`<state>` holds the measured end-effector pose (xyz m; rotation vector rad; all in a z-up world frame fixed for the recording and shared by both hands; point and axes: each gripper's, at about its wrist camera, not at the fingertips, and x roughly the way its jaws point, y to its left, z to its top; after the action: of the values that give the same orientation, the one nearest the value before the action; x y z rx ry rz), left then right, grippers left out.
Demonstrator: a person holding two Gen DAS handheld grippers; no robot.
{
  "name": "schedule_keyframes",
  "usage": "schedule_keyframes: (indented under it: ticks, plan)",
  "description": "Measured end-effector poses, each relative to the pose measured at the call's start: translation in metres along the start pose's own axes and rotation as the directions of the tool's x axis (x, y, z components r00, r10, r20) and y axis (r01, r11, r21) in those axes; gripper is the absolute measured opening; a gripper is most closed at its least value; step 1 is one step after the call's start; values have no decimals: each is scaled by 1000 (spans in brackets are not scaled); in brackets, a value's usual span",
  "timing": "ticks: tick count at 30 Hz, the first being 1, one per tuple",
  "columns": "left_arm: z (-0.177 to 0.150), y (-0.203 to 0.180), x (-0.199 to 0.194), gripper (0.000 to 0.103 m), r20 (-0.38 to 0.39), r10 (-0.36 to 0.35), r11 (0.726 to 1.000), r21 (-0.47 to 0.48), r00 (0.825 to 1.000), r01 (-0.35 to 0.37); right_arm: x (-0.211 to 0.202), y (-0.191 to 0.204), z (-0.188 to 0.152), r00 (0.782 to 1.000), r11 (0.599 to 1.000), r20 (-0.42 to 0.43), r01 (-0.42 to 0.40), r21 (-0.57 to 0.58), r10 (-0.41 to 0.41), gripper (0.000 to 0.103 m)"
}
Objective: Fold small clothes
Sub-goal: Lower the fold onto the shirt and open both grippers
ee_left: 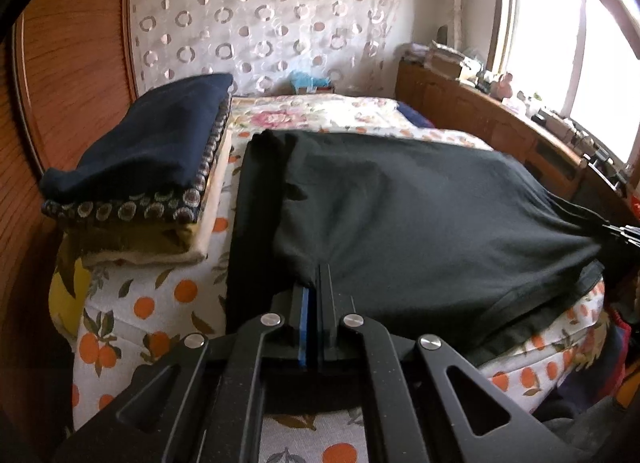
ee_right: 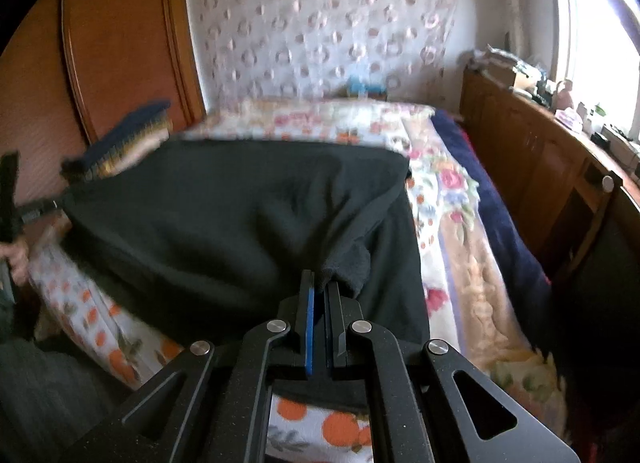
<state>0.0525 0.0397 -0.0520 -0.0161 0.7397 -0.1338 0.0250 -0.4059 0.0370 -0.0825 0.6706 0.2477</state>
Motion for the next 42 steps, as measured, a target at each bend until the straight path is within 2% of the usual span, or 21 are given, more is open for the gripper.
schedule_keyframes:
  ticks: [3, 5, 6, 9, 10, 11, 14, 22, 31, 40, 42]
  plan:
    - [-4, 1, 2, 21, -15, -6, 1000, -6, 1000, 6, 5, 1, 6, 999, 999, -24, 37, -11, -37, 9]
    - [-6, 2, 0, 40, -8, -6, 1000, -7, 1000, 6, 5, 0, 11, 999, 999, -30, 36, -13, -37, 16]
    - [-6, 3, -2, 42, -5, -9, 1000, -8, 1000, 9, 4, 2, 14, 998, 998, -28, 52, -22, -52, 25]
    - [-7, 3, -4, 57, -5, -2, 1000, 1, 1000, 2, 2, 6, 19, 998, 997, -25, 56, -53, -57, 54]
    - [-7, 4, -5, 66, -1, 3, 1000, 4, 1000, -3, 1, 8, 20, 998, 996, -31, 55, -65, -57, 59]
    - [-7, 4, -6, 71, 4, 8, 1000, 6, 1000, -8, 2, 11, 21, 997, 995, -33, 61, -78, -64, 59]
    - [-9, 4, -4, 73, -1, 11, 1000, 6, 1000, -11, 0, 18, 23, 996, 991, -12, 89, -100, -90, 59]
    - [-13, 9, 2, 74, -14, 35, 999, -8, 999, -35, -7, 38, 26, 999, 993, 34, 29, -111, -25, 62]
    - [-23, 23, 4, 74, -37, 53, 998, -31, 998, -54, 57, 65, 16, 996, 990, -58, -79, -119, 73, 62]
    - [-27, 35, 9, 74, -64, 52, 997, -58, 997, -55, 92, 73, 20, 990, 986, -116, -96, -134, 81, 63]
    - [-27, 35, 12, 74, -76, 61, 996, -52, 995, -65, 94, 74, 21, 989, 986, -123, -100, -134, 83, 69]
